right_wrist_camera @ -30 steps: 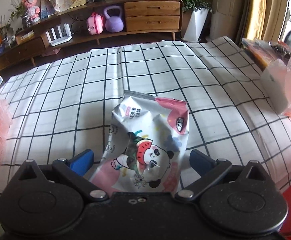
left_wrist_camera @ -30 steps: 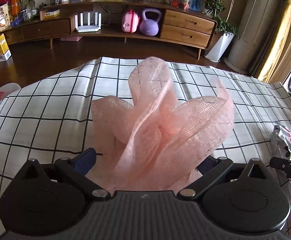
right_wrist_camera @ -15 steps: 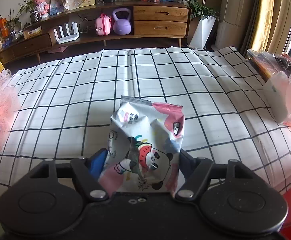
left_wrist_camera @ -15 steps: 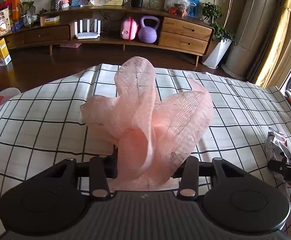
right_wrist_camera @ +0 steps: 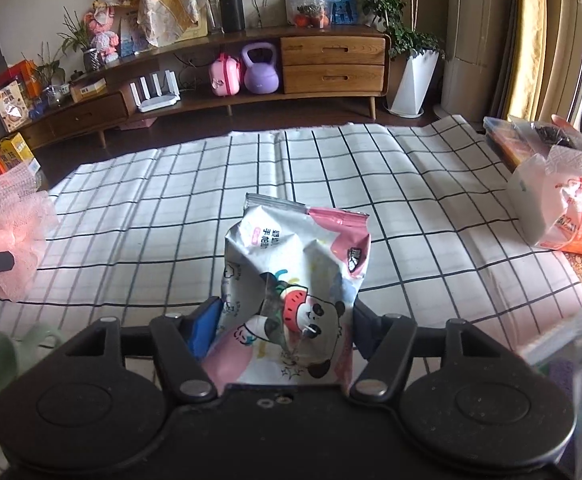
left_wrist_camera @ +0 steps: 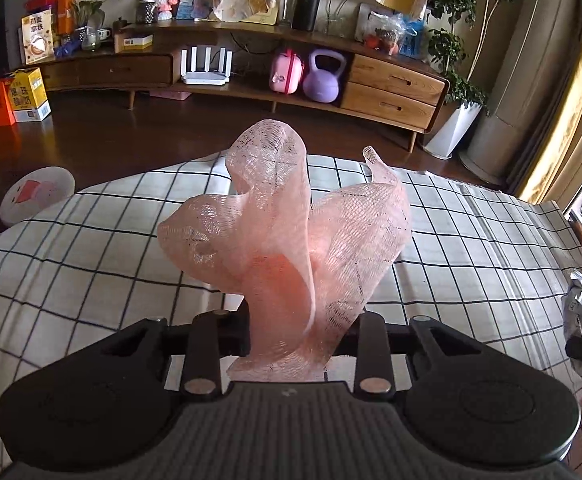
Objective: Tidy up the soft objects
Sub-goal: 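Carry the bath puff and panda snack bag with both tools into the red box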
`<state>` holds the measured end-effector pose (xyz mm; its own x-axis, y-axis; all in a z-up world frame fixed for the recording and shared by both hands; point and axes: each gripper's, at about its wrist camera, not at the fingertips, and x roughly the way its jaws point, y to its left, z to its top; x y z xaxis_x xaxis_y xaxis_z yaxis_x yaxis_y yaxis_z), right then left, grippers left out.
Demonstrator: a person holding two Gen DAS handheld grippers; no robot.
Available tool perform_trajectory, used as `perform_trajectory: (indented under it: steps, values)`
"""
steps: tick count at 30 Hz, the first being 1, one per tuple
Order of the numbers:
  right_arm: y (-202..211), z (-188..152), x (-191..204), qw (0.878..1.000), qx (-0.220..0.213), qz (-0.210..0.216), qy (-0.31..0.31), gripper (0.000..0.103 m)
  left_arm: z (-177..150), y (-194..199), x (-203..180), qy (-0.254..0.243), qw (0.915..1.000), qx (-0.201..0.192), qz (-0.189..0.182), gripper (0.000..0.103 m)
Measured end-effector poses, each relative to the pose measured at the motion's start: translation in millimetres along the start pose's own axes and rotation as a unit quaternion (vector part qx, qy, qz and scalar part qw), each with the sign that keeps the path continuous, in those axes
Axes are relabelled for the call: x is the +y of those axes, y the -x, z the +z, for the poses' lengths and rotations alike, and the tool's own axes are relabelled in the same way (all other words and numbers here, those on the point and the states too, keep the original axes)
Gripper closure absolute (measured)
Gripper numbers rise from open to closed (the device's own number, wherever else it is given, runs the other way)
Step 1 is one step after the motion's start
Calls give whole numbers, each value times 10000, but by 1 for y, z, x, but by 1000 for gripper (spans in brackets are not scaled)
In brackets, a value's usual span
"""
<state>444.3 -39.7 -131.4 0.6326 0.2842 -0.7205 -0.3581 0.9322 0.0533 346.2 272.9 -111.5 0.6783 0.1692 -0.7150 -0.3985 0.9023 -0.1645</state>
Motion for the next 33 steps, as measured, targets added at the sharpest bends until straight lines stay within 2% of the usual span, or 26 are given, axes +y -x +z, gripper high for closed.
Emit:
perform_trajectory:
  steps: [7,16,21,33]
  values:
    - [52,-3,-1,9997,-144,211,-2,37,-2,53,-6,-70,9999,-128,-60,72]
    - [116,-28,-9,9989,-212,417,55,37,-23,119,-30,-171,9993,-158,-276,72]
    - [148,-41,-17,9980,-300,559,47,37,-36,149,-52,-346,9985,-193,-367,72]
    - [214,-70,-50,9958,-527,746,19,37,-81,197,-123,-942,9913,-135,-904,72]
